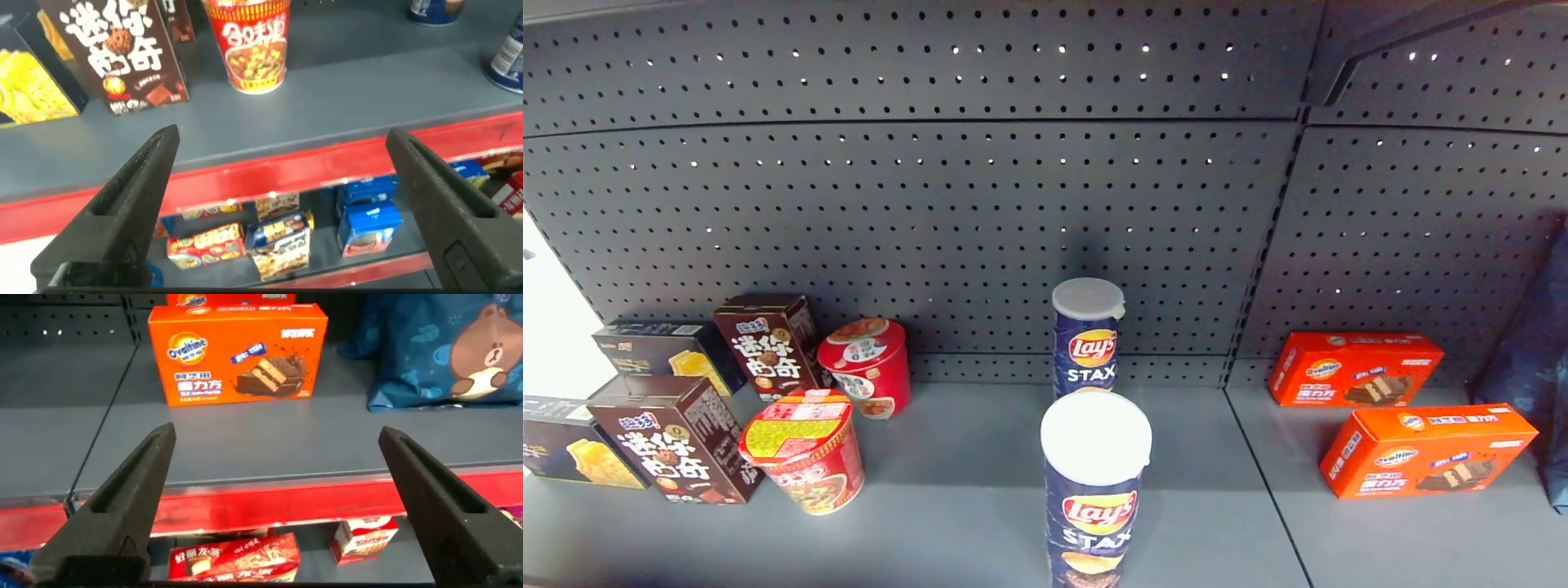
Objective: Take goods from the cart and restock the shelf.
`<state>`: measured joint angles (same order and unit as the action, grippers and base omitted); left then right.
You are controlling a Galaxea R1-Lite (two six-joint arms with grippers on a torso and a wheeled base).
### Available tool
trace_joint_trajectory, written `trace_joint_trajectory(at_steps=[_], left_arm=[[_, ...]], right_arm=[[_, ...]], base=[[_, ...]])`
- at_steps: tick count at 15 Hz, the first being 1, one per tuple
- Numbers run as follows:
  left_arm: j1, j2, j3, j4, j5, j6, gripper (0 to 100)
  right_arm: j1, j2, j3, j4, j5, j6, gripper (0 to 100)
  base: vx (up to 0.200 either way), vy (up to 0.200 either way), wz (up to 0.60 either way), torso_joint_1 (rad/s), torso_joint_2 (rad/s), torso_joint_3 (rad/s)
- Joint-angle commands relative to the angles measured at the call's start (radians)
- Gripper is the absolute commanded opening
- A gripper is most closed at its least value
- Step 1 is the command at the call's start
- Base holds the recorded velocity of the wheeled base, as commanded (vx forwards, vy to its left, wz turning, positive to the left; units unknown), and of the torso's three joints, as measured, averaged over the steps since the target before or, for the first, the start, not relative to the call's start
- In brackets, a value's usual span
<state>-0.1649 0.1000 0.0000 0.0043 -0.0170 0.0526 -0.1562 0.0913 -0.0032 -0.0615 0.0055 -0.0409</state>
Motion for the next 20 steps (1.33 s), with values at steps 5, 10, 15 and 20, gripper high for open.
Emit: trace_joint_trajectory(at_steps=[5, 10, 15, 20], left_arm=[[-0.001, 0.003, 0.000, 0.000, -0.001, -0.002, 100], [-0.001, 0.004, 0.000, 0.000, -0.003, -0.003, 100], [-0.001, 0.003, 0.000, 0.000, -0.018, -0.002, 100], [-0.001, 0.003, 0.000, 0.000, -0.011, 0.003, 100]], right_arm=[[0.000, 0.004, 0.000, 0.000, 0.005, -0.002, 100], [0.000, 0.004, 0.000, 0.000, 0.010, -0.022, 100], [0.000, 0.004, 0.000, 0.000, 0.019, -0.047, 100], [0.000, 0.004, 0.000, 0.000, 0.019, -0.086, 100]], base=[[0.000, 0.040, 0.00, 0.000, 0.00, -0.001], [0.000, 0.000, -0.24, 0.000, 0.00, -0.001], [0.000, 0.000, 0.00, 0.000, 0.00, 0.000], [0.000, 0.000, 0.00, 0.000, 0.00, 0.000]])
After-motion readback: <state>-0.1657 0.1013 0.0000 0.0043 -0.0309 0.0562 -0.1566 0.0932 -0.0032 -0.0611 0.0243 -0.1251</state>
